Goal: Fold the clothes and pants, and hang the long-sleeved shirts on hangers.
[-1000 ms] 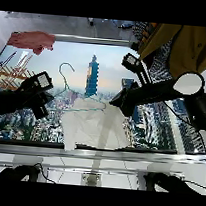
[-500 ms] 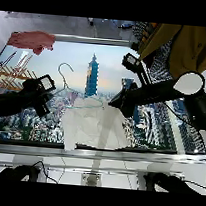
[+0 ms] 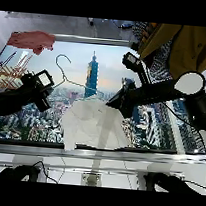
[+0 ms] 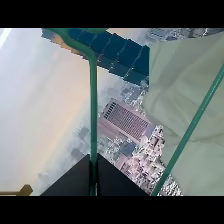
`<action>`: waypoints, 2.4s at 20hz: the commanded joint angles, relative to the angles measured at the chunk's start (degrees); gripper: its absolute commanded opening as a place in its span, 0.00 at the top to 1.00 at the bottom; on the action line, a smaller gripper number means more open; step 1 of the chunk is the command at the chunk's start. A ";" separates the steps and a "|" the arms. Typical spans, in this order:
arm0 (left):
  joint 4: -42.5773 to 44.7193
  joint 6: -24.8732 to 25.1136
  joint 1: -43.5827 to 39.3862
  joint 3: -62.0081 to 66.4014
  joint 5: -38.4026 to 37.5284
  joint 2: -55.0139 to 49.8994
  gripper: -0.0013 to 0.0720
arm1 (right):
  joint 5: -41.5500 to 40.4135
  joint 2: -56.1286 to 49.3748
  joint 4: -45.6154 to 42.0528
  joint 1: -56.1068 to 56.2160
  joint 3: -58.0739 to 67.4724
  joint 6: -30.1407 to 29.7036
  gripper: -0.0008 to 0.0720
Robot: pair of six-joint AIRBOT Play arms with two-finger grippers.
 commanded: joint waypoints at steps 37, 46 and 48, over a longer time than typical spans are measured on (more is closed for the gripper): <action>-0.24 -8.98 0.44 -10.54 14.16 10.58 0.95 | -17.16 -26.38 -11.39 2.29 -4.39 -27.58 0.40; -0.24 -9.01 0.44 -10.54 14.16 10.56 0.95 | -21.88 -29.90 -5.79 5.95 -4.07 -30.49 0.95; -0.15 -9.01 0.44 -10.54 13.92 10.58 0.95 | -22.38 -29.86 -4.79 7.65 -2.62 -28.87 0.95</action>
